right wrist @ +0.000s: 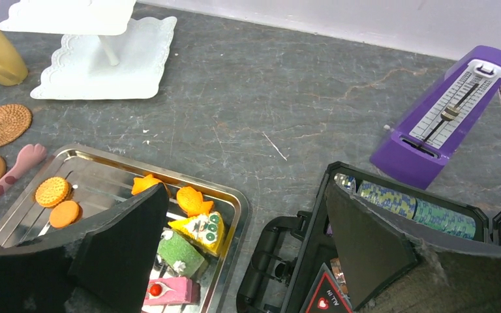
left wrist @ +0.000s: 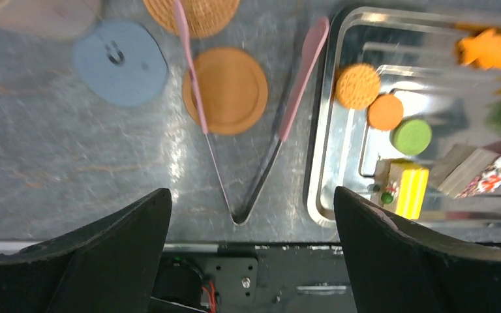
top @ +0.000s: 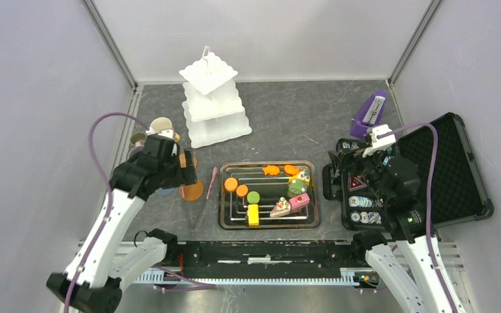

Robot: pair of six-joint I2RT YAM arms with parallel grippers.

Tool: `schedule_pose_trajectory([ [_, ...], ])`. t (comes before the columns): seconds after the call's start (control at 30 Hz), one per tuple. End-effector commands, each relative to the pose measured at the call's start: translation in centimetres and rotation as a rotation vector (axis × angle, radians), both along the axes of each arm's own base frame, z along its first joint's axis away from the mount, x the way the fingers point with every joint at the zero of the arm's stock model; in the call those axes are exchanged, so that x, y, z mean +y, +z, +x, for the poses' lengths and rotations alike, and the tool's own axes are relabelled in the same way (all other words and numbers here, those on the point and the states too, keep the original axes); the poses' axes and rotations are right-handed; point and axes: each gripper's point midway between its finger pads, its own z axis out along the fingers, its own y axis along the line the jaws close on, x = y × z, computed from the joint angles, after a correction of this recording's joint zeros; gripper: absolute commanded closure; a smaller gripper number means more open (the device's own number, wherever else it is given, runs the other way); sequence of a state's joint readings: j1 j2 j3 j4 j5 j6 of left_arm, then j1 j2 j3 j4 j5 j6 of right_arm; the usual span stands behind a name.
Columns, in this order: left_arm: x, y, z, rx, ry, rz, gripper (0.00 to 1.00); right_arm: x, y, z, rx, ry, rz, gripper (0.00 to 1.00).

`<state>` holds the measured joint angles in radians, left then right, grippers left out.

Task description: Serve the afternoon tea

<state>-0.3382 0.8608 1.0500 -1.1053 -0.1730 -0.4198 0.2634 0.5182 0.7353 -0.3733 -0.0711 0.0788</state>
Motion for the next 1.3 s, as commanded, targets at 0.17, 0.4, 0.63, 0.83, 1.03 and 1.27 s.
schedule_pose_trajectory([
  [0.17,-1.0,-6.7,-0.3,0.245,0.158,-0.026,0.00,-0.7,2.3,-1.1,-0.086,-0.020,0.019,0.02],
  [0.4,-2.4,-11.4,-2.9,0.413,0.230,-0.049,0.00,-1.6,2.6,-1.3,-0.122,-0.057,-0.011,0.02],
  [0.63,-3.2,-13.4,-3.5,0.433,0.217,0.054,0.00,-2.6,3.2,-1.2,-0.149,-0.103,-0.041,0.02],
  [0.83,-2.8,-15.9,-3.0,0.446,0.242,0.135,0.00,-3.0,2.3,-0.9,-0.144,-0.112,-0.086,0.02],
  [1.03,-2.5,-16.6,-2.4,0.413,0.233,0.147,0.00,-3.3,2.4,-1.0,-0.150,-0.123,-0.102,0.02],
  [1.27,-3.0,-17.5,-1.2,0.388,0.196,0.070,0.00,-3.5,2.5,-1.1,-0.165,-0.131,-0.104,0.02],
])
